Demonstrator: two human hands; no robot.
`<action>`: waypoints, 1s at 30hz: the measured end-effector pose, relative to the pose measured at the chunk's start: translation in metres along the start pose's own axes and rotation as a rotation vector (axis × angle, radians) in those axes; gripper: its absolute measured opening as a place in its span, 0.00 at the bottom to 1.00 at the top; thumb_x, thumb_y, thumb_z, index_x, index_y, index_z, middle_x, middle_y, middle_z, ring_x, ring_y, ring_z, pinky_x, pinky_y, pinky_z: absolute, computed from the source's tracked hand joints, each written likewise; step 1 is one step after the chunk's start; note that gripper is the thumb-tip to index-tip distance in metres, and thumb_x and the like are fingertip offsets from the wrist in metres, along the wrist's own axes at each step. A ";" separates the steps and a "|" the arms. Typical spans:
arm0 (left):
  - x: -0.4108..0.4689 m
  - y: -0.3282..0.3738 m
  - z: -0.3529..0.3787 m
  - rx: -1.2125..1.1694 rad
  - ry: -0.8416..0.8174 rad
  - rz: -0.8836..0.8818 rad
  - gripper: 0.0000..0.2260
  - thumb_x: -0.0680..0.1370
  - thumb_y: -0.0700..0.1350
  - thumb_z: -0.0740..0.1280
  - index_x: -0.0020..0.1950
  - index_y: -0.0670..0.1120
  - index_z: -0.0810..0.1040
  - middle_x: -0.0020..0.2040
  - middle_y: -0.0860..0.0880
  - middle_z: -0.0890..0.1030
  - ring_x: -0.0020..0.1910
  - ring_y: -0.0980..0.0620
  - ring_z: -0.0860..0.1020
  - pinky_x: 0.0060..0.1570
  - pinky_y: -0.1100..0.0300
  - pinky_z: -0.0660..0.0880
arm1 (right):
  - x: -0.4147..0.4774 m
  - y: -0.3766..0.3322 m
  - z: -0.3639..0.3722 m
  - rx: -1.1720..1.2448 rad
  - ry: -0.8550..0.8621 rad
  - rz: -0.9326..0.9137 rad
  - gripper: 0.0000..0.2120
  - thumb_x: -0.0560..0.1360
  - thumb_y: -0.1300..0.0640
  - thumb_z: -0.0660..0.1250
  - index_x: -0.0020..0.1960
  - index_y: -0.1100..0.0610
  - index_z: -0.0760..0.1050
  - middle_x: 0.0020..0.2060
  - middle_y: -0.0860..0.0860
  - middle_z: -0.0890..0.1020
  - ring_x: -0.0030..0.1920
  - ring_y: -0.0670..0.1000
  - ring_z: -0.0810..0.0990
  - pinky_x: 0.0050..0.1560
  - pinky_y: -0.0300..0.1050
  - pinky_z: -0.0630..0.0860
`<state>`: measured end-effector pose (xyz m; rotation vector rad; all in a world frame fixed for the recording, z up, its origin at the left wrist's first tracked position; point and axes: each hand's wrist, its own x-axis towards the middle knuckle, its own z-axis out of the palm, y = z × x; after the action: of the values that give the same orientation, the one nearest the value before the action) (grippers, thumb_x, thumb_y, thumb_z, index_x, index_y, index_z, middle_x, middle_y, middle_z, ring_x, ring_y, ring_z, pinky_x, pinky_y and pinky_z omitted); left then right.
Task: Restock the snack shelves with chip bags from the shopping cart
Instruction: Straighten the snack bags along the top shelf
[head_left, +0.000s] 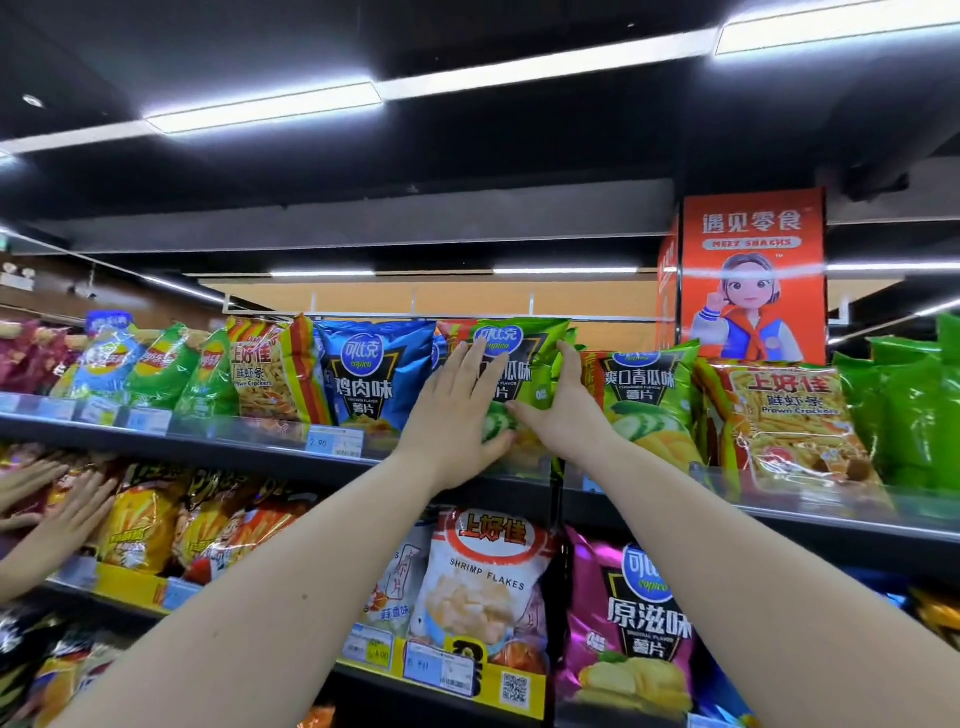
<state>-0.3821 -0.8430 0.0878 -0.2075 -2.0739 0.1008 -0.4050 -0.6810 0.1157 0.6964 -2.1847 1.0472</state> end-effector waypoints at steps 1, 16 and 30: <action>0.000 0.001 0.000 0.003 -0.017 0.005 0.39 0.78 0.63 0.58 0.80 0.52 0.40 0.80 0.48 0.38 0.79 0.47 0.40 0.77 0.46 0.50 | -0.004 0.000 -0.001 -0.020 -0.008 -0.017 0.46 0.75 0.49 0.71 0.77 0.50 0.40 0.59 0.59 0.78 0.38 0.51 0.78 0.32 0.39 0.71; 0.042 0.088 0.006 -0.028 0.158 0.387 0.18 0.74 0.50 0.63 0.59 0.45 0.80 0.59 0.42 0.80 0.60 0.38 0.76 0.55 0.44 0.74 | -0.033 0.069 -0.097 -0.325 0.197 0.074 0.28 0.74 0.52 0.69 0.72 0.51 0.65 0.65 0.57 0.69 0.65 0.58 0.68 0.61 0.50 0.66; 0.068 0.175 0.016 -0.104 0.025 0.265 0.25 0.79 0.58 0.59 0.75 0.54 0.64 0.74 0.49 0.65 0.73 0.47 0.61 0.68 0.45 0.58 | -0.050 0.103 -0.178 -0.605 0.355 0.181 0.29 0.73 0.50 0.72 0.71 0.52 0.67 0.66 0.56 0.71 0.66 0.60 0.67 0.66 0.54 0.67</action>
<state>-0.4099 -0.6584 0.1106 -0.5441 -2.0193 0.1509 -0.3880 -0.4697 0.1182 0.0342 -2.1037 0.4861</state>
